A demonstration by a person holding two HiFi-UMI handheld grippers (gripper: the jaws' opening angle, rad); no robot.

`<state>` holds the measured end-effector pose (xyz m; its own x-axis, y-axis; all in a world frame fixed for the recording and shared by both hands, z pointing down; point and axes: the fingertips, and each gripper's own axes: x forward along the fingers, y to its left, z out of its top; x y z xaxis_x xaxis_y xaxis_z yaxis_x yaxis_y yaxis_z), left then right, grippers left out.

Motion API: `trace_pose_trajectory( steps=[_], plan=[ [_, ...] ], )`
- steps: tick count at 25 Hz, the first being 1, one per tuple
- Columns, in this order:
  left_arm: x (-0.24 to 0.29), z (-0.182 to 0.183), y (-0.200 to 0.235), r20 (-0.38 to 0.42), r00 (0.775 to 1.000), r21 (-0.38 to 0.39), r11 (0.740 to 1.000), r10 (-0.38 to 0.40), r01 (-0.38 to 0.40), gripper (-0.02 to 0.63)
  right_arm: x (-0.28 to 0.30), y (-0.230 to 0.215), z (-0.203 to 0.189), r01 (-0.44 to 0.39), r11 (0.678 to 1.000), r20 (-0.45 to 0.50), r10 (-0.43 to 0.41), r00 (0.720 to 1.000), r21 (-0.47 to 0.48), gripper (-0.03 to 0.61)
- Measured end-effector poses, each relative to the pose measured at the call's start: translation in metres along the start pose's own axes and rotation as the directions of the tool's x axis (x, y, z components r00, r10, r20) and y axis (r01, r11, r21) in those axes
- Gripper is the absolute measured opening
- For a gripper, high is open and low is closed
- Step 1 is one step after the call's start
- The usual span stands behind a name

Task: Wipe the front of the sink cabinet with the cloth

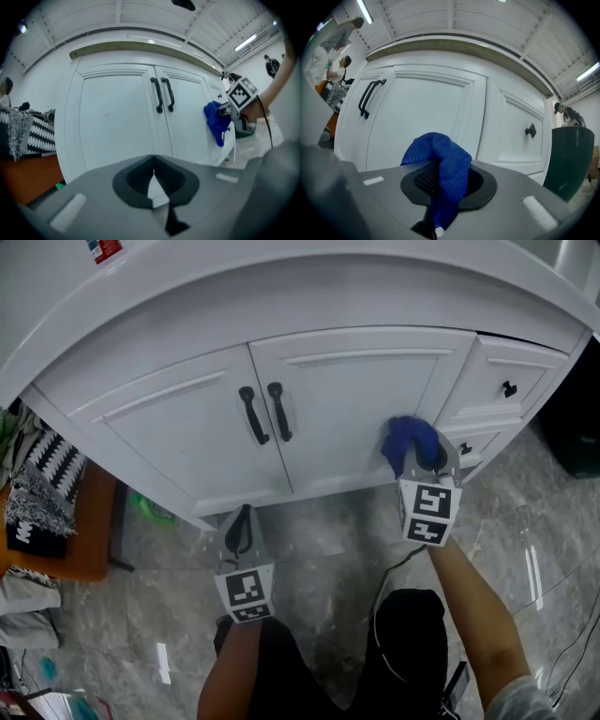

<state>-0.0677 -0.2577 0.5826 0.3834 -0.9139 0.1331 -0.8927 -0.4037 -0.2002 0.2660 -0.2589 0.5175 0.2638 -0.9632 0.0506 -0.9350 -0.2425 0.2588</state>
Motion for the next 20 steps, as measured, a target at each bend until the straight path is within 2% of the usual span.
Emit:
trace_pose_trajectory(
  steps=[2,4,10,13,20],
  plan=[
    [-0.001,0.001,0.002,0.000,1.000,-0.009,1.000,0.004,-0.004,0.011,0.002,0.009,-0.022,-0.006,0.999,-0.031,0.008,0.999,0.046,0.075],
    [-0.002,0.003,0.001,0.006,1.000,-0.014,1.000,0.002,-0.002,0.011,0.003,0.012,-0.027,0.012,0.993,-0.026,-0.009,1.000,0.115,0.054],
    [-0.006,0.004,0.004,0.014,1.000,-0.020,1.000,0.005,-0.004,0.011,0.002,0.015,-0.027,0.144,0.947,-0.068,-0.130,0.989,0.285,0.043],
    [-0.007,0.003,0.007,0.012,1.000,-0.023,1.000,0.010,-0.009,0.011,0.001,0.022,-0.027,0.169,0.930,-0.088,-0.148,0.985,0.325,0.040],
    [-0.010,0.001,0.012,0.010,1.000,-0.037,0.999,0.019,-0.018,0.011,0.000,0.055,-0.024,0.159,0.923,-0.110,-0.128,0.986,0.351,0.038]
  ],
)
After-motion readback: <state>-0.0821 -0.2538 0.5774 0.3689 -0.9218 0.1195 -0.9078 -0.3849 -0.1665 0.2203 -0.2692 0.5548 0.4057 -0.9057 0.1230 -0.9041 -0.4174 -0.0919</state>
